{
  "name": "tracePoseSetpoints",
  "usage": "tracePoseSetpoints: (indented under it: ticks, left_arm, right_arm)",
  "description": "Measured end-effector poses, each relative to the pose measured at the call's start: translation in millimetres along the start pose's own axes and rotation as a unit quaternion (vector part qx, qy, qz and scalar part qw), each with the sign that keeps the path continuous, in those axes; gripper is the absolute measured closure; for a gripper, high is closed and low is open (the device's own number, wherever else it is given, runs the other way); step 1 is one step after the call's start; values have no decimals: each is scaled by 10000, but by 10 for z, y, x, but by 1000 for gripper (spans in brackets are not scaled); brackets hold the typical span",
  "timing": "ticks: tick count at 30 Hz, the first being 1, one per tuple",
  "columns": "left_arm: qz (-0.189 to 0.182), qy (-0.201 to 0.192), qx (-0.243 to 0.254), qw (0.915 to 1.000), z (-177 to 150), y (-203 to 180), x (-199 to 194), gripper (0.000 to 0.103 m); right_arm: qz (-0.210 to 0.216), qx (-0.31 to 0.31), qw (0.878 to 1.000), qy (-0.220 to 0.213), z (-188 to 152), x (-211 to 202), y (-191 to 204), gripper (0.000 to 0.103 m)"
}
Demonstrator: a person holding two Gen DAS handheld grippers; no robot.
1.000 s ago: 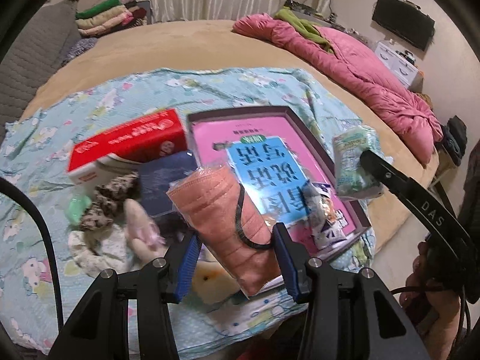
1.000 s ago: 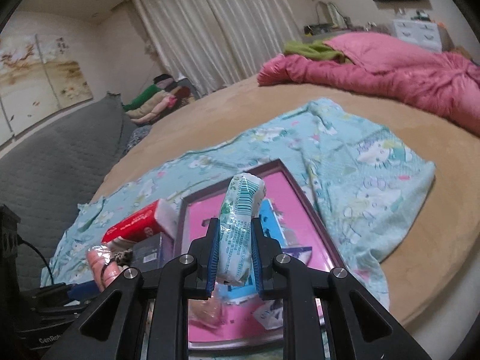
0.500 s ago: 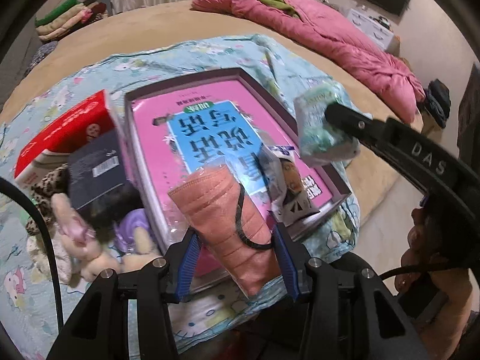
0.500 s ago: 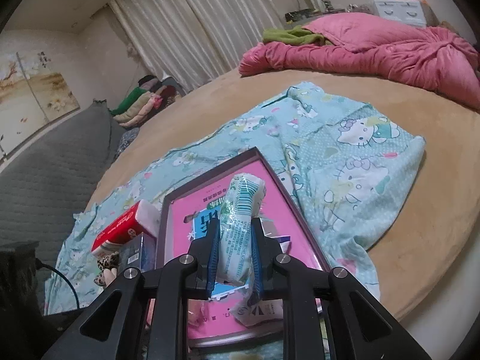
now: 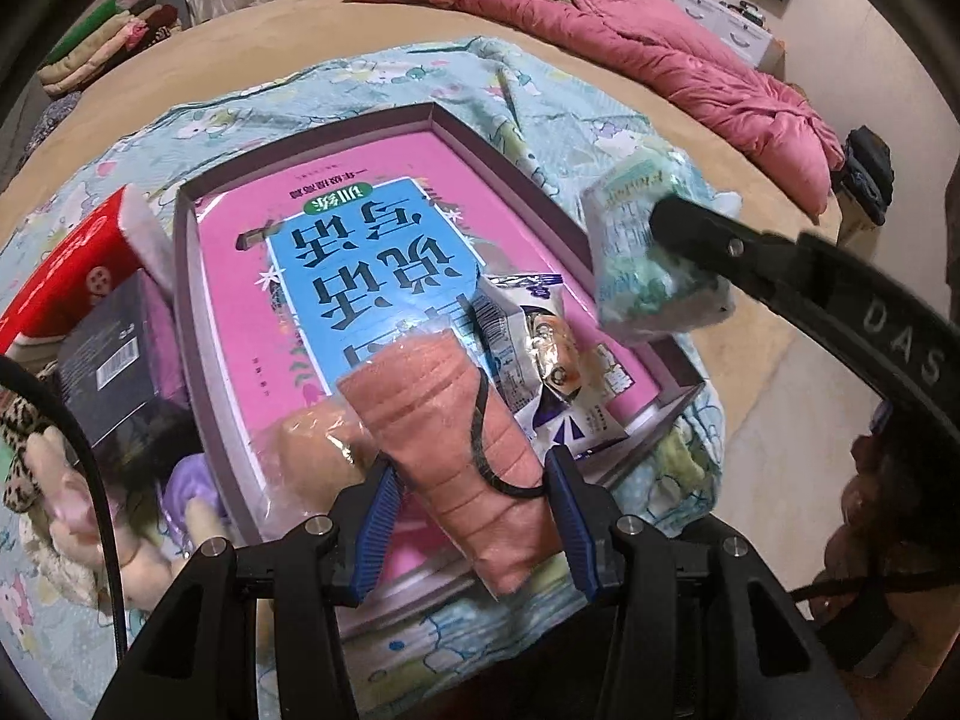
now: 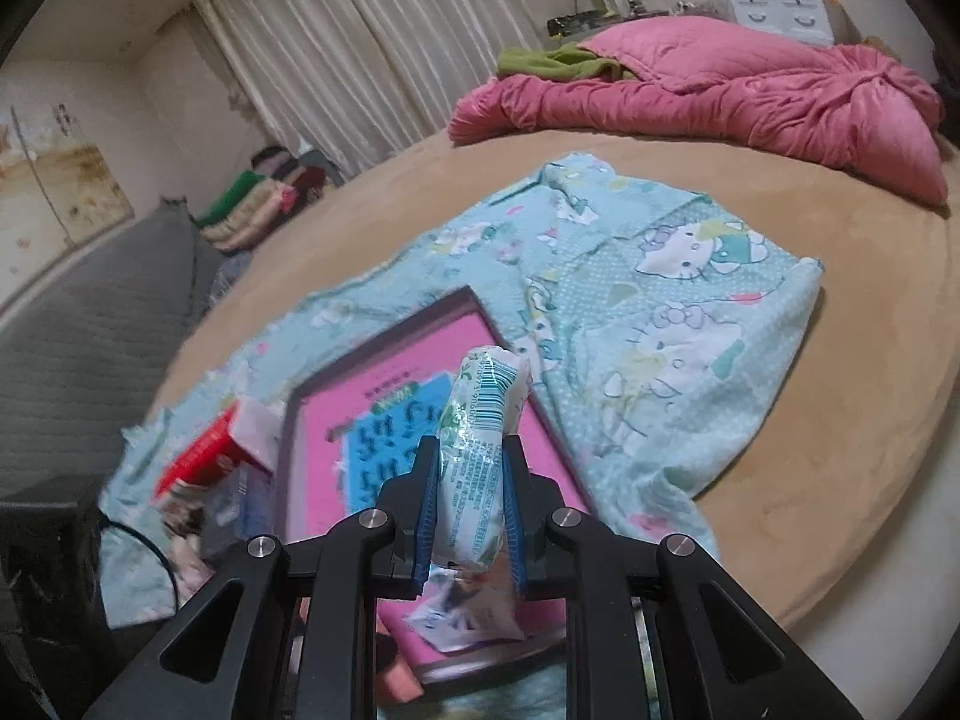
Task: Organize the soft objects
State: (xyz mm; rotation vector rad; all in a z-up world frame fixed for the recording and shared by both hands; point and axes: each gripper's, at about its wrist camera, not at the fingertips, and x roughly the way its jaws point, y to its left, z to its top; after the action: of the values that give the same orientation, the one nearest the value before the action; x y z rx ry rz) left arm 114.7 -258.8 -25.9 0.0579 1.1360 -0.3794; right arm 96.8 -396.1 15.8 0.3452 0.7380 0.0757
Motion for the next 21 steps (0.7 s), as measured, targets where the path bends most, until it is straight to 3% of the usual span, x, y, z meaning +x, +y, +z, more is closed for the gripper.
tracePoseSetpoints:
  ticks: [8,21]
  left_arm:
    - [71,-42,-14,10000,116,52,92,54]
    - [12,-14,-74,10000,158,97,190,54]
  right_arm:
    - [-386,-432,9979,283,-56,120,-14,83]
    - [-495,-694,9936,737,-168,298,-7,82]
